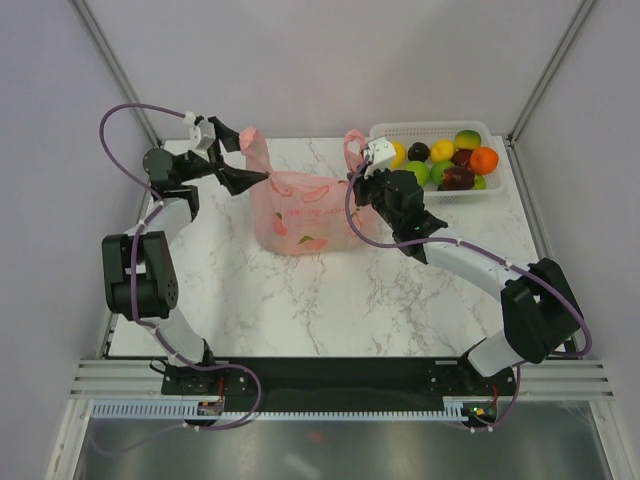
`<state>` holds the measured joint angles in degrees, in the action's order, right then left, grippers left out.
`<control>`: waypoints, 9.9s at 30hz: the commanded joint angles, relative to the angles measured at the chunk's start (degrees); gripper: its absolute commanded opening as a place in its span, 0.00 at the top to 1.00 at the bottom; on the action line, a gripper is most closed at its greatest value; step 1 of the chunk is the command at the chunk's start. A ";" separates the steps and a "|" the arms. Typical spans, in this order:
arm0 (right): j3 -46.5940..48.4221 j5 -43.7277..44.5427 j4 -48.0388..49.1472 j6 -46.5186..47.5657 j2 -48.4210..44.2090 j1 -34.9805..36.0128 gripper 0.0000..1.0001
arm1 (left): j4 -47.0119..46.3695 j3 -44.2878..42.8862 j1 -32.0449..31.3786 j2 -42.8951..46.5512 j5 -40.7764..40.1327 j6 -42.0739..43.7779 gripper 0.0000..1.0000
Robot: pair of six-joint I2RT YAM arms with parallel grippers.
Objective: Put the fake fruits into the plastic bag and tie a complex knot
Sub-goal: Tie the plastic bag at the center of the board.
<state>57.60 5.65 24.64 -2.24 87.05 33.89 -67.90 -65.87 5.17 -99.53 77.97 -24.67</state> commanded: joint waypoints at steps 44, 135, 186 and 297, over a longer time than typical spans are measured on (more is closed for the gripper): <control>11.57 -24.28 -16.65 -1.36 -1.00 -2.34 1.00 | 80.03 -6.91 -30.02 19.11 -40.68 78.53 0.98; 11.21 -27.45 -9.00 -20.08 -0.21 -9.63 0.33 | 75.63 0.39 -38.13 21.13 -49.23 84.69 0.98; 6.56 -39.84 -14.10 -11.74 -2.58 -8.31 0.21 | 78.09 -8.40 -42.35 14.18 -65.84 86.89 0.98; -10.84 12.45 3.66 -5.85 -14.01 7.95 1.00 | 57.80 3.89 -42.96 20.07 -82.54 73.80 0.87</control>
<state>47.88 15.42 24.71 -9.56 73.36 41.89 -5.23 -63.75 -39.00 -81.80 -0.51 52.05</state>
